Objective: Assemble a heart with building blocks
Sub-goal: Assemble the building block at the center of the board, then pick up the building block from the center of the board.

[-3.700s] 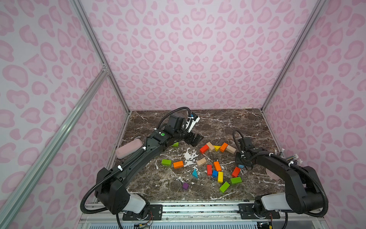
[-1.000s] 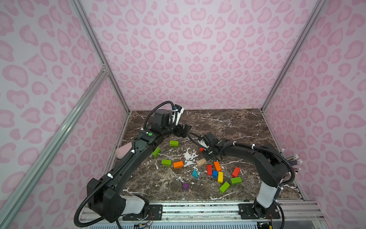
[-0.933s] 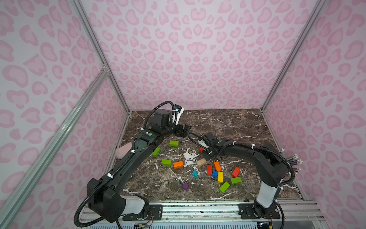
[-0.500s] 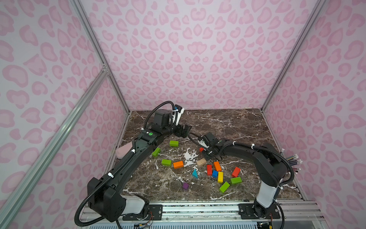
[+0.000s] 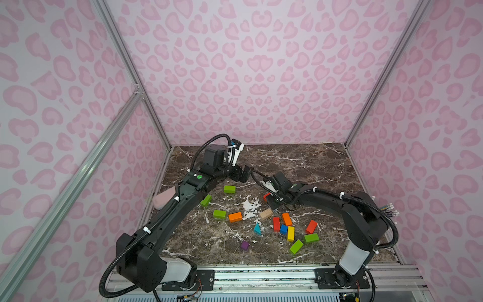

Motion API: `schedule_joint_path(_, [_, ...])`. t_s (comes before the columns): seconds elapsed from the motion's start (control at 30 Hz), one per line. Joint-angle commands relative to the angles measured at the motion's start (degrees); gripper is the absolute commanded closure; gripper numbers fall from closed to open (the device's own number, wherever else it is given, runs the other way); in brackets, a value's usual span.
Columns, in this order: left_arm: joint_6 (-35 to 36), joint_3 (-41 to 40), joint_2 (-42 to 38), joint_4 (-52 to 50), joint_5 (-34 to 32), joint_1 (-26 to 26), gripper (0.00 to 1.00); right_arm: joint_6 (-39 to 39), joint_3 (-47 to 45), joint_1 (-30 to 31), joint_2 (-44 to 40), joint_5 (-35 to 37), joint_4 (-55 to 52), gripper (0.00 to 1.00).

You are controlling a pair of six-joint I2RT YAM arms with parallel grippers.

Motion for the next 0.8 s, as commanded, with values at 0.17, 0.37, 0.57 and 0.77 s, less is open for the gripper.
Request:
schedule_joint_path(0.17, [2.1, -4.5, -0.1, 6.1, 1.8, -1.6, 0.01, 4.1, -4.9, -1.2, -10.2, -4.6, 2.7, 0.43])
schedule_joint_path(0.37, [4.0, -7.4, 0.2, 3.6, -0.8, -7.3, 0.03, 7.1, -10.6, -2.3, -21.4, -7.5, 2.5, 0.32])
schedule_joint_path(0.57, [5.0, -7.5, 3.6, 0.0, -1.6, -10.8, 0.09, 10.0, -15.3, -2.3, -33.1, -9.4, -0.7, 0.15])
schedule_joint_path(0.77, [6.0, -6.9, 9.8, -1.6, -8.0, -16.2, 0.13, 11.3, -19.8, -2.3, -45.2, -10.5, -4.1, 0.05])
